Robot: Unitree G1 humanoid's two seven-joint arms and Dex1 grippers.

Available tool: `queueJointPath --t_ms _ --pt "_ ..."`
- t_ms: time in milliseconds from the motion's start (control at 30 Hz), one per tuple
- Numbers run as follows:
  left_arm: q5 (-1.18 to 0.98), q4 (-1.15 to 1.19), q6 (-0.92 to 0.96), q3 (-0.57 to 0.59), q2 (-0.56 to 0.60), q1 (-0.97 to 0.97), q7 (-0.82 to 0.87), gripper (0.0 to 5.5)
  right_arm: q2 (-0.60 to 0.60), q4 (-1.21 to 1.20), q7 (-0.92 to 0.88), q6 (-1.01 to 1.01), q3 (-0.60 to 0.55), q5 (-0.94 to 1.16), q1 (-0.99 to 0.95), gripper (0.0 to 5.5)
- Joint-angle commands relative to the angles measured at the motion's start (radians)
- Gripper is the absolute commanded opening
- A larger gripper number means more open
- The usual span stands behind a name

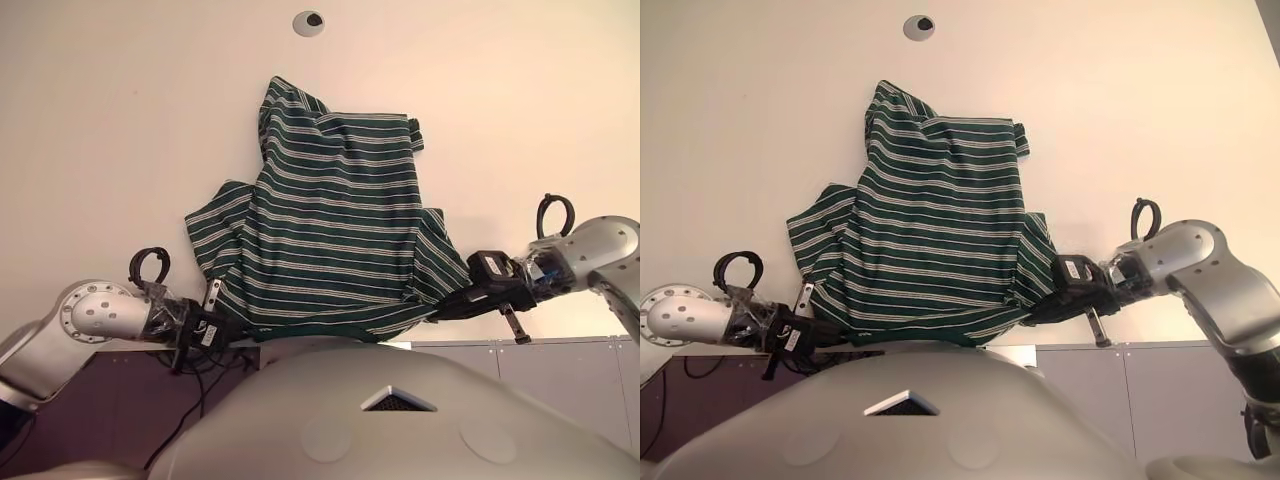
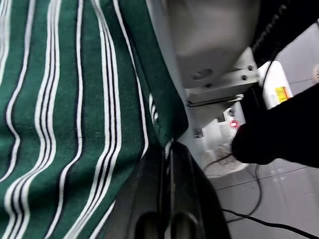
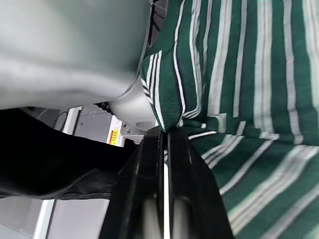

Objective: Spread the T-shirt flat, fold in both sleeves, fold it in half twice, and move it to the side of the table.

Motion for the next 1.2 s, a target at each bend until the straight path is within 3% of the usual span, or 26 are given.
queueJointPath --t_ms 33,133,233,333,433,600,800,967,1100,1167,1200 --pt "-0.053 -0.004 0.039 0.061 -0.047 -0.108 -0.003 0.0 0.166 0.041 -0.147 0.024 -0.035 0.03 -0.142 0.02" --pt "-0.081 0.183 0.11 0.113 -0.233 -0.548 0.121 0.0 0.411 0.34 -0.396 -0.086 -0.141 -0.008 -0.43 0.02" --pt "0.124 0.701 0.043 0.074 -0.456 -1.15 0.371 0.0 0.593 0.779 -0.687 -0.304 -0.216 -0.117 -0.807 0.02" --pt "0.271 1.211 -0.03 0.002 -0.633 -1.582 0.602 0.0 0.666 1.214 -0.903 -0.519 -0.22 -0.212 -1.123 0.02" --pt "0.348 1.458 -0.088 -0.057 -0.712 -1.782 0.682 0.0 0.705 1.455 -0.984 -0.607 -0.21 -0.236 -1.287 0.02" --pt "0.543 1.677 -0.157 -0.206 -0.721 -2.056 0.799 0.0 0.699 1.674 -1.118 -0.67 -0.194 -0.288 -1.513 0.02" --pt "0.692 1.811 -0.216 -0.274 -0.724 -2.254 0.957 0.0 0.667 1.807 -1.221 -0.745 -0.212 -0.366 -1.716 0.02" --pt "0.737 1.851 -0.263 -0.265 -0.715 -2.235 0.968 0.0 0.662 1.839 -1.167 -0.781 -0.25 -0.412 -1.725 0.02" --pt "0.646 1.835 -0.418 -0.204 -0.683 -1.948 0.702 0.0 0.709 1.811 -0.725 -0.784 -0.198 -0.439 -1.499 0.02" --pt "0.449 1.758 -0.514 -0.108 -0.664 -1.674 0.346 0.0 0.687 1.653 -0.359 -0.747 -0.139 -0.392 -1.229 0.02" --pt "0.215 1.471 -0.402 -0.089 -0.6 -1.436 0.12 0.0 0.622 1.383 -0.205 -0.623 -0.105 -0.276 -1.01 0.02"
